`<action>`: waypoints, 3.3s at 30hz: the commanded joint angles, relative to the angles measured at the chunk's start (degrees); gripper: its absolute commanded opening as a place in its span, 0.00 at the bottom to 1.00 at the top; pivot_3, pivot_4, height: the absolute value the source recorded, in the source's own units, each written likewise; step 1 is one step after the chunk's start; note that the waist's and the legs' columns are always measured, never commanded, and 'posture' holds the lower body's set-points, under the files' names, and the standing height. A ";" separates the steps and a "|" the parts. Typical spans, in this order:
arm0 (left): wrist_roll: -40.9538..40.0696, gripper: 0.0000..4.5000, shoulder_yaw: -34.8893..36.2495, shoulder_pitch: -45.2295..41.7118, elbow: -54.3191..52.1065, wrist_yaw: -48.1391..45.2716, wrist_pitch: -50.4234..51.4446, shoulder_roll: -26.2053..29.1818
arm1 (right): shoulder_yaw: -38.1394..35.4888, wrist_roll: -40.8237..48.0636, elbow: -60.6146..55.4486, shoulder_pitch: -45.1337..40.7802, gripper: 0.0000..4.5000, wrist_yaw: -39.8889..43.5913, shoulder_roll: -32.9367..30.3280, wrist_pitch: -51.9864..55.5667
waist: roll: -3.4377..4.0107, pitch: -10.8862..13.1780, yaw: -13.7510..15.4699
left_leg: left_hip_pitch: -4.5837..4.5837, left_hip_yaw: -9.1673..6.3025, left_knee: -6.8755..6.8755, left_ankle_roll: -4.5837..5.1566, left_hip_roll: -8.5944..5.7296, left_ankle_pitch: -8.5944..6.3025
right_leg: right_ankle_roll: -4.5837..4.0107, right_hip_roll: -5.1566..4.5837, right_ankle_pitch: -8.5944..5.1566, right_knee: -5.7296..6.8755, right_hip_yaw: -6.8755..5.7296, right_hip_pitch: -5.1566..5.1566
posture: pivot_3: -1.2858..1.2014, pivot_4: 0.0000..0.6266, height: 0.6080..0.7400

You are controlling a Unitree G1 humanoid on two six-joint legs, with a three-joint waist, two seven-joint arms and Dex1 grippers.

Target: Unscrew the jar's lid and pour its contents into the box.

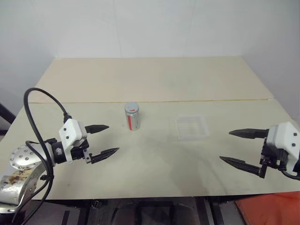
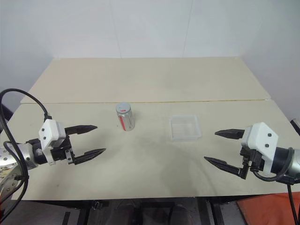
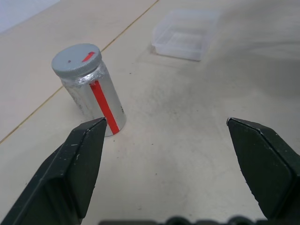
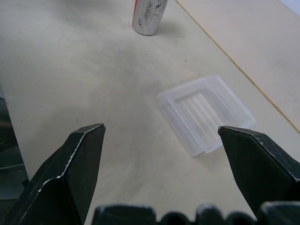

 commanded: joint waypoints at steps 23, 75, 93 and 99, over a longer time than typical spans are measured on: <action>18.71 0.99 -11.18 0.25 4.40 23.78 -13.90 -24.30 | 3.13 -1.67 -2.92 -3.02 1.00 -5.43 2.66 -1.40 | -0.02 0.00 0.19 | -0.02 -0.02 0.01 0.01 -0.02 0.00 | -0.01 -0.01 0.02 -0.01 0.00 0.02 | 0.52 0.24 1.00; 27.77 0.71 -17.25 -18.31 32.05 43.69 -22.26 -45.37 | 7.84 -2.62 -4.99 -6.61 1.00 -11.90 3.51 -1.00 | -0.05 0.01 0.87 | -0.09 -0.08 0.07 0.26 -0.06 -0.13 | 0.01 -0.03 0.04 -0.02 -0.08 0.02 | 0.52 0.24 1.00; 21.01 0.42 -15.45 -19.91 28.59 33.04 -25.66 -41.05 | 13.03 -1.63 -5.37 -13.40 1.00 -17.48 6.90 1.59 | -0.06 0.01 0.44 | -0.11 -0.07 0.06 0.12 -0.05 -0.06 | 0.01 -0.03 0.05 -0.03 -0.09 -0.02 | 0.52 0.24 1.00; 18.34 0.42 -16.28 -20.71 25.79 24.99 -26.42 -36.67 | 27.65 -2.22 -6.83 -29.59 1.00 -36.63 24.30 9.41 | 0.02 -0.03 -0.48 | -0.07 -0.06 0.03 -0.06 -0.03 0.05 | -0.02 0.00 0.06 0.06 -0.04 -0.06 | 0.52 0.24 1.00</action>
